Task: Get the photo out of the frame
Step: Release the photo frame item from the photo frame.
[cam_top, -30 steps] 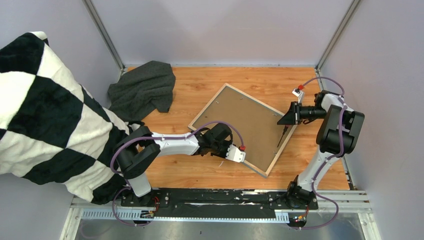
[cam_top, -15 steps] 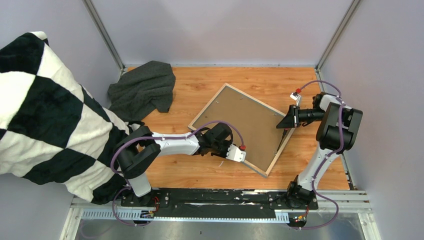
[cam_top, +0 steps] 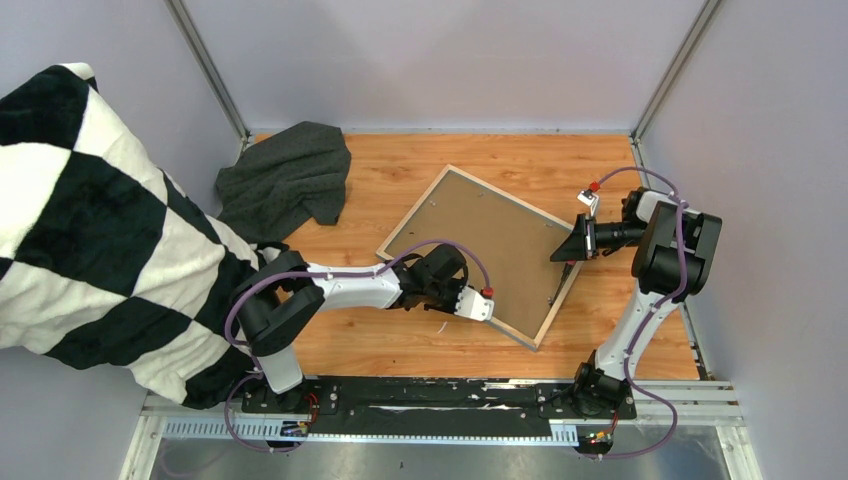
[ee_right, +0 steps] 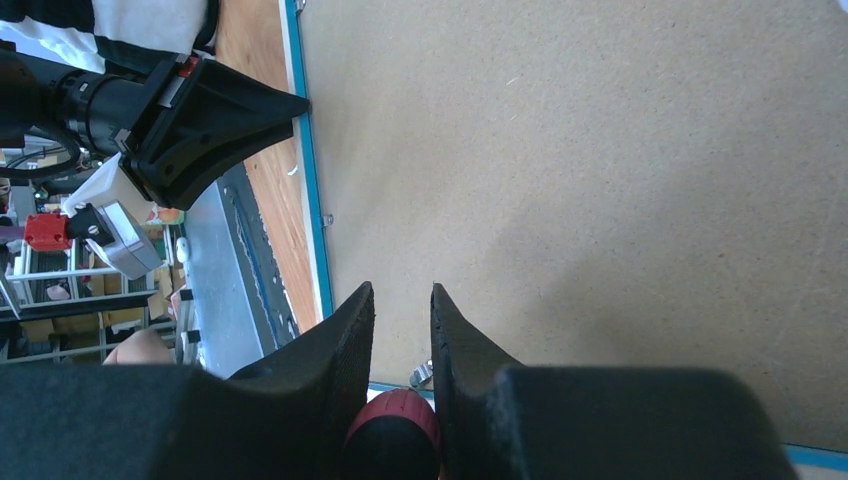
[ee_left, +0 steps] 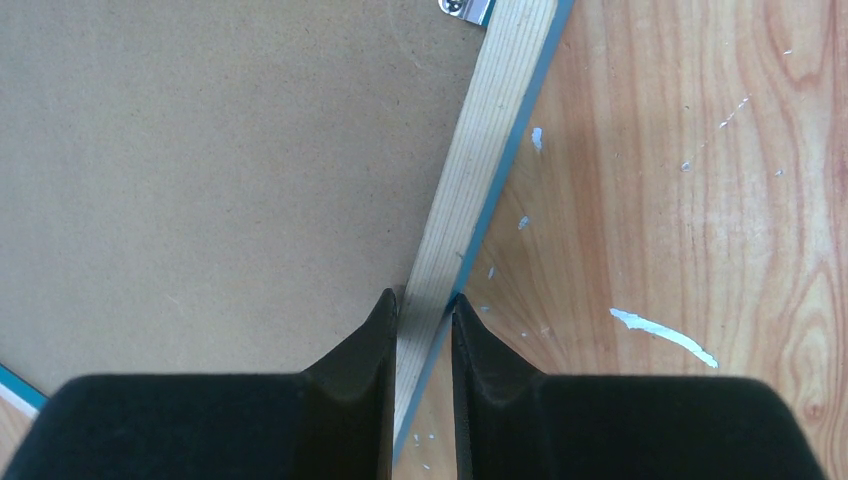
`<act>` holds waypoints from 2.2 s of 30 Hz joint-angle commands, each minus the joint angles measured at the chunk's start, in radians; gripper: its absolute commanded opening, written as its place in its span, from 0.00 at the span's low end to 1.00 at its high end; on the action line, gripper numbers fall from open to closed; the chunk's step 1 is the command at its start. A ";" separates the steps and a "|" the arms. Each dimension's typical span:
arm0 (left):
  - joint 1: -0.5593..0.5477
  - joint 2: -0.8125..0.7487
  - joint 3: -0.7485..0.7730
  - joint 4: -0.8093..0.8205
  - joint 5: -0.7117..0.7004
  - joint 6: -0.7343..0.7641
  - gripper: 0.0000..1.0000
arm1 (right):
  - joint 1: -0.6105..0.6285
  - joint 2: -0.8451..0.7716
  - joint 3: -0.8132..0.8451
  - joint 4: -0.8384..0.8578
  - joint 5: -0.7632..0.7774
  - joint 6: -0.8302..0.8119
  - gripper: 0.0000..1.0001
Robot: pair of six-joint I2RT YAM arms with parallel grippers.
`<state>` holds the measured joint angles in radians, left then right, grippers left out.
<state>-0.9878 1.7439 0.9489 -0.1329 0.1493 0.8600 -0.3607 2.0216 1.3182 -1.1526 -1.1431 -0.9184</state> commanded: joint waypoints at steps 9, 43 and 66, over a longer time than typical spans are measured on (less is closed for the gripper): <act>0.008 0.069 -0.018 -0.066 -0.027 -0.049 0.00 | -0.009 -0.019 -0.001 -0.029 -0.044 -0.039 0.00; 0.008 0.088 -0.012 -0.076 -0.016 -0.039 0.00 | 0.130 -0.103 0.016 0.109 -0.032 0.089 0.00; 0.008 0.092 -0.010 -0.080 -0.011 -0.036 0.00 | 0.209 -0.193 -0.033 -0.058 0.055 -0.155 0.00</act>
<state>-0.9874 1.7576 0.9642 -0.1352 0.1459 0.8597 -0.1673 1.8786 1.3128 -1.1164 -1.1015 -0.9665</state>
